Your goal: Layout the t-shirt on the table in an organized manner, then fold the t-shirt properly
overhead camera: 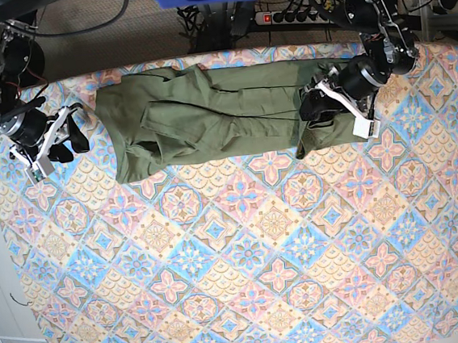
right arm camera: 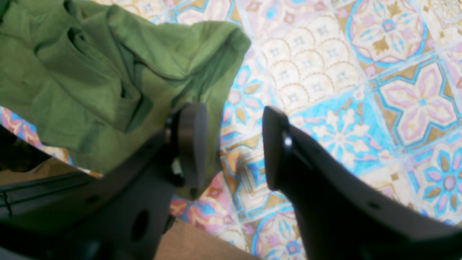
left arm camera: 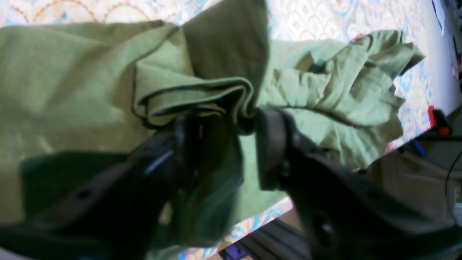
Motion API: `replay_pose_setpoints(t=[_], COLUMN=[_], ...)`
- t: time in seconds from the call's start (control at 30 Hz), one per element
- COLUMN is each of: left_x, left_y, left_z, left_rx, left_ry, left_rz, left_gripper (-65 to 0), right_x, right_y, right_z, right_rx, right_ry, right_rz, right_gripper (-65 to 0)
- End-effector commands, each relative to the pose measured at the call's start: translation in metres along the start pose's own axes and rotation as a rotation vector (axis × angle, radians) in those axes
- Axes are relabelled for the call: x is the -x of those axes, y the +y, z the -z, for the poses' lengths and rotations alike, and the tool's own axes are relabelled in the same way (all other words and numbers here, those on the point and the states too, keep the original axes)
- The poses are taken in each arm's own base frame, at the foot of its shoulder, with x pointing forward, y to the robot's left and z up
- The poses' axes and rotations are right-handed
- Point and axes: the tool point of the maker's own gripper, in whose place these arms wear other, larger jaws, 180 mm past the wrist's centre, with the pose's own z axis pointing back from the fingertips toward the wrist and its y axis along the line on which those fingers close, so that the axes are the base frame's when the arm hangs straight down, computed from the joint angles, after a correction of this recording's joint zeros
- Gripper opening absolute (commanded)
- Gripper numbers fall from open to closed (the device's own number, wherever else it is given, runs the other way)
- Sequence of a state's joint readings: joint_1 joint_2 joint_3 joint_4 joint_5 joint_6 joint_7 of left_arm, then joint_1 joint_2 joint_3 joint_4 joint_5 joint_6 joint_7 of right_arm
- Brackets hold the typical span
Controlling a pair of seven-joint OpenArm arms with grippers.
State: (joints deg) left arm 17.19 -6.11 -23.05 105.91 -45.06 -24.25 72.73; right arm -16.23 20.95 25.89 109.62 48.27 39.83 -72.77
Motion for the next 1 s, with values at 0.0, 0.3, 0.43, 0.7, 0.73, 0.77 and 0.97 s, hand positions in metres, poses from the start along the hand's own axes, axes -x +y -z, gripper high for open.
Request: replay_pose_setpoints(t=[0.0,0.3,0.43,0.7,0.73,0.77,0.97], left_x=[-0.013,-0.027,-0.024,-0.022,-0.026,-0.029,-0.044], left_y=[-0.005,-0.009,0.01,0.016,0.021,0.025,0.045], left_z=[-0.006,-0.028,-0.025,-0.033,-0.038,-0.043,-0.062], left_rx=[0.026,0.091,0.022,0.001,-0.016,-0.031,-0.093], left_ry=[-0.045,-0.08,-0.059,-0.055,-0.064,-0.073,-0.106], left_rz=[0.02,0.046,0.045,0.052,0.062,0.064,0.077], left_gripper=[-35.3,-32.9,-33.2,-33.2,-33.2,-33.2,-33.2], right_x=[-0.014,-0.014,-0.014,-0.011,-0.008,-0.004,0.004], right_y=[-0.002,-0.002,-0.002,0.002,0.005,0.01,0.036], right_z=[-0.005,-0.005,-0.005,-0.003,-0.001,0.002,0.019], right_rx=[0.003,0.003,0.003,-0.008,-0.018,-0.037,-0.121], right_ry=[-0.044,-0.044,-0.044,-0.03,-0.014,0.012,0.068], right_rz=[-0.027,-0.027,-0.027,-0.029,-0.033,-0.04,-0.076], right_gripper=[-40.7,-40.7,-40.7,-40.3,-40.2,-40.2,-40.1])
